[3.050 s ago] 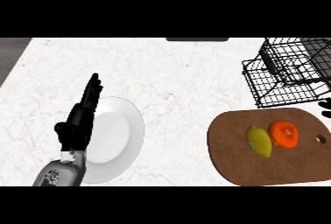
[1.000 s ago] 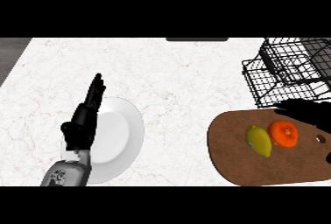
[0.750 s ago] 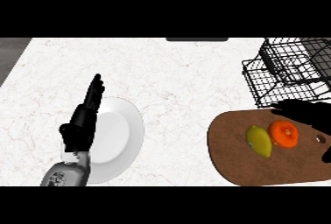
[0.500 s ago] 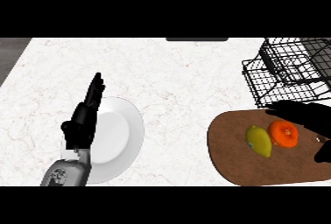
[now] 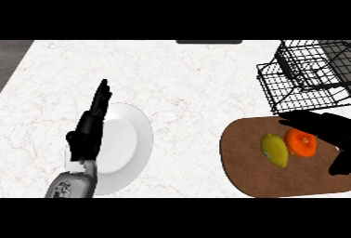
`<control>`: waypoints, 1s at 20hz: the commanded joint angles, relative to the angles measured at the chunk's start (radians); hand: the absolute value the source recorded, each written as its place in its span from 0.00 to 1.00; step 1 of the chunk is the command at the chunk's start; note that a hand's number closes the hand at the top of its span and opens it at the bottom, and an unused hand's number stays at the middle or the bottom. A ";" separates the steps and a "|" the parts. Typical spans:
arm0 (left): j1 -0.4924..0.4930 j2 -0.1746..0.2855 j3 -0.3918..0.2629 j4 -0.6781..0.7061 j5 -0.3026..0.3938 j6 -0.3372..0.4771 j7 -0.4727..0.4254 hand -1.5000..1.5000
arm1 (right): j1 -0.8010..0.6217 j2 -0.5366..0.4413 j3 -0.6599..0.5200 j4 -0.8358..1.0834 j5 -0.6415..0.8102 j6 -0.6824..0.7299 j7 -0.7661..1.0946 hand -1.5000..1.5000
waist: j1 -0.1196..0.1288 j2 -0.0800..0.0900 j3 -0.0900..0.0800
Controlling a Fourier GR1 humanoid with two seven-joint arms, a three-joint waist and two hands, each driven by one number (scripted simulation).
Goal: Pick the squash from the cutting board and place it in the tiered basket
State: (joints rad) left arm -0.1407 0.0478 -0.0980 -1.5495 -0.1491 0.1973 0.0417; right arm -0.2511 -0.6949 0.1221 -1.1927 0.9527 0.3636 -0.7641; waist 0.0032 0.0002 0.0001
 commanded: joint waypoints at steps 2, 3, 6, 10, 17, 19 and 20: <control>0.057 -0.008 -0.011 -0.034 0.001 -0.014 -0.018 0.50 | -0.033 0.021 -0.006 0.070 0.015 0.032 -0.075 0.00 | 0.002 0.000 0.000; 0.014 -0.012 -0.005 -0.058 -0.009 0.002 0.034 0.50 | 0.023 0.050 0.000 0.035 0.019 -0.002 -0.053 0.00 | -0.001 -0.001 0.000; -0.023 0.016 0.048 0.001 0.019 -0.030 0.015 0.50 | -0.014 0.059 -0.045 0.017 -0.020 0.048 -0.033 0.00 | -0.004 0.000 0.000; 0.031 -0.003 -0.001 -0.093 -0.005 -0.025 0.055 0.50 | 0.004 0.117 -0.047 0.096 0.031 -0.153 -0.071 1.00 | 0.001 0.000 0.000; 0.034 -0.021 -0.015 -0.086 -0.042 0.007 0.055 0.50 | 0.027 0.193 -0.015 0.027 0.177 -0.239 0.193 1.00 | -0.006 -0.005 -0.001; 0.046 -0.006 0.014 -0.036 -0.026 0.000 0.000 0.50 | 0.052 0.160 -0.035 0.040 0.242 -0.211 0.345 1.00 | -0.025 -0.006 -0.004; 0.014 -0.029 -0.004 -0.038 -0.035 0.011 0.025 0.50 | 0.027 0.200 -0.028 0.047 0.275 -0.182 0.457 1.00 | -0.023 -0.005 -0.005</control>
State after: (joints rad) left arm -0.1064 0.0369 -0.0954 -1.5961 -0.1733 0.1904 0.0555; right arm -0.2460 -0.5357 0.0793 -1.1507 1.1167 0.1532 -0.5754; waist -0.0046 -0.0106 -0.0133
